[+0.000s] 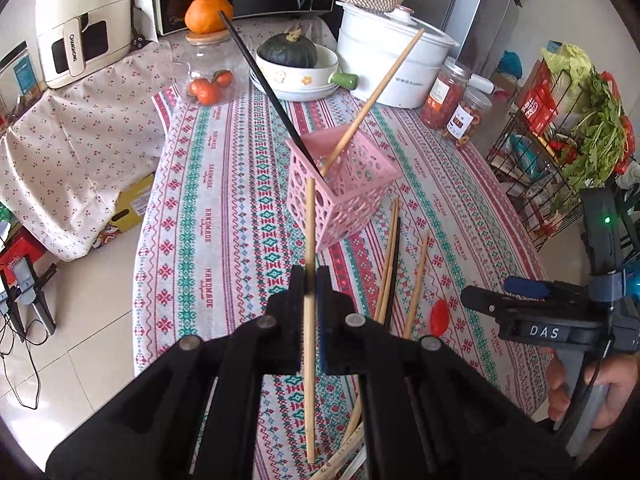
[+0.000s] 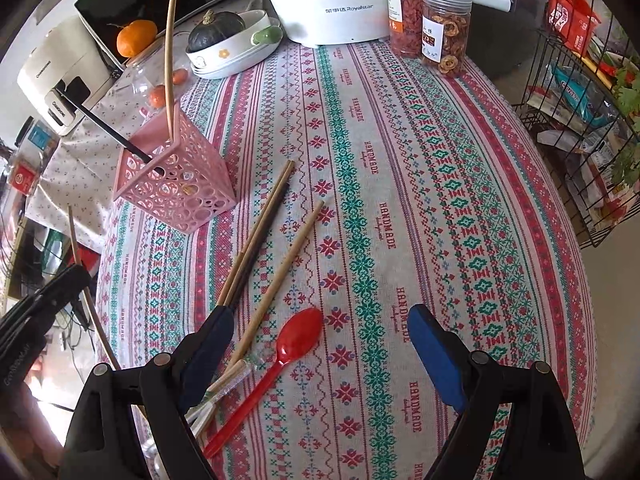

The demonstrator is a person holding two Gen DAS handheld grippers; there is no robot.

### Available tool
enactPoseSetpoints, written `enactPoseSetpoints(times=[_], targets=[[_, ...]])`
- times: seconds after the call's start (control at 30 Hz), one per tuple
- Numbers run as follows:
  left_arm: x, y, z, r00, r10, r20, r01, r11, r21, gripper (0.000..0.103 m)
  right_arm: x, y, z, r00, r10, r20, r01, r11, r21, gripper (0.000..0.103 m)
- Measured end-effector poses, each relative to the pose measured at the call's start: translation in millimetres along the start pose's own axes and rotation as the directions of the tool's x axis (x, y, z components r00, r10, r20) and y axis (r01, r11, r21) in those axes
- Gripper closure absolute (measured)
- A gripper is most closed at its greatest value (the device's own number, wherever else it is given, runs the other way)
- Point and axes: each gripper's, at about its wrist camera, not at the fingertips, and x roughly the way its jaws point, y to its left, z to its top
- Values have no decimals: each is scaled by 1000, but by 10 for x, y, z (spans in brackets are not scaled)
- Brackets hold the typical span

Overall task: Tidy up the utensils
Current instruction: 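Lift the wooden chopstick upright with the left tool while the right tool grasps another wooden chopstick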

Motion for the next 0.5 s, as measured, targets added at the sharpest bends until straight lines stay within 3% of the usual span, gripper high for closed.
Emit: enactPoseSetpoints(times=[0.23, 0.3, 0.37, 0.5], targets=[[-366, 249, -3, 992, 18, 126, -15, 999, -29, 97, 115, 161, 45, 998, 60, -11, -60, 998, 11, 15], [-398, 280, -20, 991, 19, 133, -14, 999, -33, 97, 168, 236, 66, 996, 85, -17, -85, 996, 6, 27], [-416, 305, -43, 990, 22, 136, -18, 999, -34, 97, 253, 342, 76, 993, 108, -40, -108, 994, -5, 47], [-482, 361, -80, 988, 24, 150, -18, 999, -39, 97, 450, 542, 60, 988, 126, -88, -128, 991, -25, 65]])
